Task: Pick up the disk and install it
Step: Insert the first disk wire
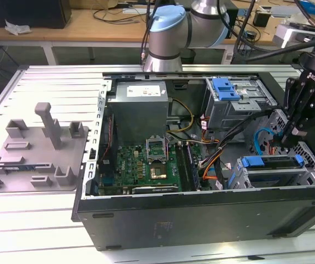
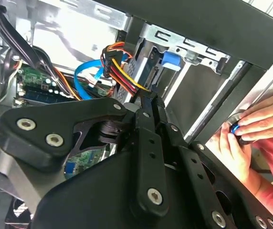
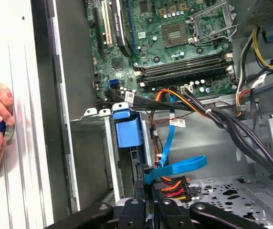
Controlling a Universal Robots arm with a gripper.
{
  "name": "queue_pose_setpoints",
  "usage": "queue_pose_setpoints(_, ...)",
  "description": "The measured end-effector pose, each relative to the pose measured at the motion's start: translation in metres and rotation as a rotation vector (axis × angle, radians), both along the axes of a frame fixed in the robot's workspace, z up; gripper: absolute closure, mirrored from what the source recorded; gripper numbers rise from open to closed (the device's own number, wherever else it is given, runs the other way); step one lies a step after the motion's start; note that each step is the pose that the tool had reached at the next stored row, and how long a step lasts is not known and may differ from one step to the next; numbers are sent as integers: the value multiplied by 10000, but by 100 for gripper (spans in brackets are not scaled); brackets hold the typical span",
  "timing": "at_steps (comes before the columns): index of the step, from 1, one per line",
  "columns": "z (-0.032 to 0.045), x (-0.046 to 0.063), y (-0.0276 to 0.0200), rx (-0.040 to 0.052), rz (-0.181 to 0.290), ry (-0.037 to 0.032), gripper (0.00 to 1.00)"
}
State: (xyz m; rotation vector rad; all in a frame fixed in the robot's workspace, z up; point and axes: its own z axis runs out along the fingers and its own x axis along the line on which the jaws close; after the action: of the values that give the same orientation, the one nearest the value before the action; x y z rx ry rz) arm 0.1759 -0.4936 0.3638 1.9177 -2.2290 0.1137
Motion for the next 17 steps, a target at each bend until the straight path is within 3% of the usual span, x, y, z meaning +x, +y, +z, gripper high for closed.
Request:
queue_pose_setpoints(7,1,-10,-9,0,952,-2,84)
queue_pose_setpoints(17,0,-27,-9,16,1066,-3,84)
